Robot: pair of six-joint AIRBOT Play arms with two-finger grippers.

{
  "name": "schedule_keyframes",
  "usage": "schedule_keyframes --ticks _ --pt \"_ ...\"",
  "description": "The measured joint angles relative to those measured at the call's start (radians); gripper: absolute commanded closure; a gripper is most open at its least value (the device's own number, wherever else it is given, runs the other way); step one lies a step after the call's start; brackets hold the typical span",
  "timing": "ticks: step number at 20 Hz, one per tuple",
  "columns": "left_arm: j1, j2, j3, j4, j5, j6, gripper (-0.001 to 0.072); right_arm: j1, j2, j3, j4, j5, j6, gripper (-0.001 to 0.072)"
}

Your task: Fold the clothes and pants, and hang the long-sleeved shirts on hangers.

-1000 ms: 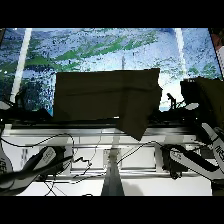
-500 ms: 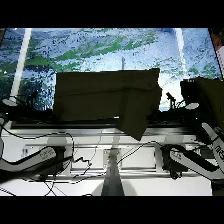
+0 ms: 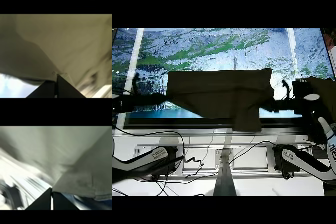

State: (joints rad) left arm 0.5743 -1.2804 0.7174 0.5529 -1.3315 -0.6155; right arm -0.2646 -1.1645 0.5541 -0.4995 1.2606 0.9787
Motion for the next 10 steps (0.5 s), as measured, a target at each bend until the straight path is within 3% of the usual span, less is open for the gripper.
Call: schedule_keyframes --ticks 3,9,10 --pt "-0.023 0.001 0.035 -0.18 0.079 0.031 0.069 0.035 0.0 0.107 0.129 -0.123 -0.002 0.0705" --pt "-0.162 -0.008 0.056 -0.316 0.471 0.029 0.0686 0.212 -0.069 0.282 0.214 -0.757 -0.001 0.0695" --pt "-0.192 -0.013 0.057 -0.326 0.541 0.029 0.0555 0.241 -0.096 0.303 0.221 -0.861 -0.001 0.0467"
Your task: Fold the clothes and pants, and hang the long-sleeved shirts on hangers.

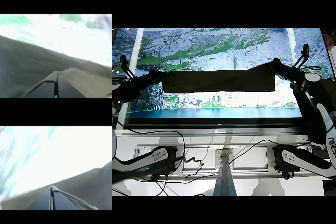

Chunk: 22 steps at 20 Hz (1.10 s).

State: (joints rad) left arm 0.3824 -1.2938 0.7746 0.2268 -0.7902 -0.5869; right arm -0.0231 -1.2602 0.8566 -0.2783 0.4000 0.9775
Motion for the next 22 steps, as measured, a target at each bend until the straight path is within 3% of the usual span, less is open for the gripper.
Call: schedule_keyframes --ticks 1,2,5,8,9,10,13,15,16,17,18,22 --pt "-0.03 -0.007 0.001 -0.005 0.071 0.0 0.0179 0.024 -0.026 0.018 0.004 -0.087 0.0 0.004" --pt "-0.056 -0.012 0.001 -0.012 0.13 0.0 -0.0007 0.043 -0.051 0.034 0.006 -0.16 0.0 0.0026" --pt "-0.097 -0.019 0.002 -0.021 0.224 -0.006 -0.0013 0.074 -0.092 0.062 0.004 -0.26 -0.001 0.0028" --pt "-0.101 -0.022 0.002 -0.023 0.264 -0.012 -0.0004 0.074 -0.096 0.073 -0.029 -0.255 -0.002 0.0035" --pt "-0.098 -0.022 0.002 -0.016 0.267 -0.014 0.0015 0.068 -0.095 0.075 -0.046 -0.232 -0.002 0.0108" --pt "-0.093 -0.023 0.002 -0.002 0.268 -0.022 0.0062 0.058 -0.095 0.076 -0.074 -0.193 -0.003 0.0161" --pt "-0.061 -0.034 0.006 0.098 0.251 -0.092 0.0074 0.001 -0.095 0.085 -0.218 -0.036 0.014 0.0167" --pt "-0.037 -0.066 0.025 0.208 0.173 -0.166 0.0073 -0.048 -0.103 0.106 -0.356 0.098 0.085 0.0165" --pt "-0.026 -0.093 0.045 0.275 0.115 -0.2 0.0072 -0.077 -0.113 0.125 -0.428 0.171 0.126 0.0128" --pt "-0.018 -0.124 0.072 0.34 0.053 -0.226 0.0071 -0.104 -0.125 0.149 -0.492 0.251 0.161 0.0043" --pt "-0.013 -0.156 0.1 0.391 -0.001 -0.248 0.0071 -0.126 -0.137 0.173 -0.542 0.326 0.185 0.0016" --pt "-0.017 -0.275 0.194 0.474 -0.152 -0.301 0.0071 -0.158 -0.173 0.253 -0.649 0.516 0.238 0.0028"
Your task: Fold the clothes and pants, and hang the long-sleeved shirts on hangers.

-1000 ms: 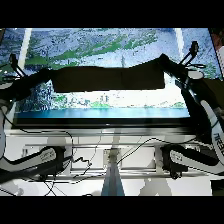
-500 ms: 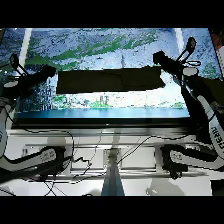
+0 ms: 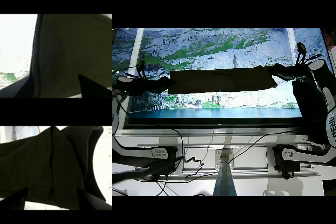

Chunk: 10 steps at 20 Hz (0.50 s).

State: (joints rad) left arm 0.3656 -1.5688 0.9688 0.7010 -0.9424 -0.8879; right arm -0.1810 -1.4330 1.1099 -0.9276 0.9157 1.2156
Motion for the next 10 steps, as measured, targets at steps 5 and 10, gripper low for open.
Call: schedule_keyframes --ticks 5,10 --pt "-0.048 -0.077 0.042 0.033 -0.018 -0.022 0.0688 0.108 -0.012 0.034 -0.028 -0.005 0.019 0.0251" --pt "-0.076 -0.056 0.166 0.053 -0.169 -0.025 0.0688 0.281 -0.014 0.042 -0.035 -0.155 0.027 0.0706"
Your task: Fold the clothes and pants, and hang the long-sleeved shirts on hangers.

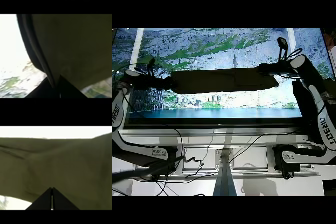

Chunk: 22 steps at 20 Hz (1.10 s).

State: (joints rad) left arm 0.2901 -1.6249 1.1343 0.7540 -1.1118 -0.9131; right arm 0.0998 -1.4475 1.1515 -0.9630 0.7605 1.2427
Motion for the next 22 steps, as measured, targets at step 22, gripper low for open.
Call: schedule_keyframes --ticks 22 --pt "-0.064 0.36 0.193 -0.133 -0.416 -0.058 0.0687 0.618 -0.366 0.36 0.193 -0.089 0.178 0.0704"
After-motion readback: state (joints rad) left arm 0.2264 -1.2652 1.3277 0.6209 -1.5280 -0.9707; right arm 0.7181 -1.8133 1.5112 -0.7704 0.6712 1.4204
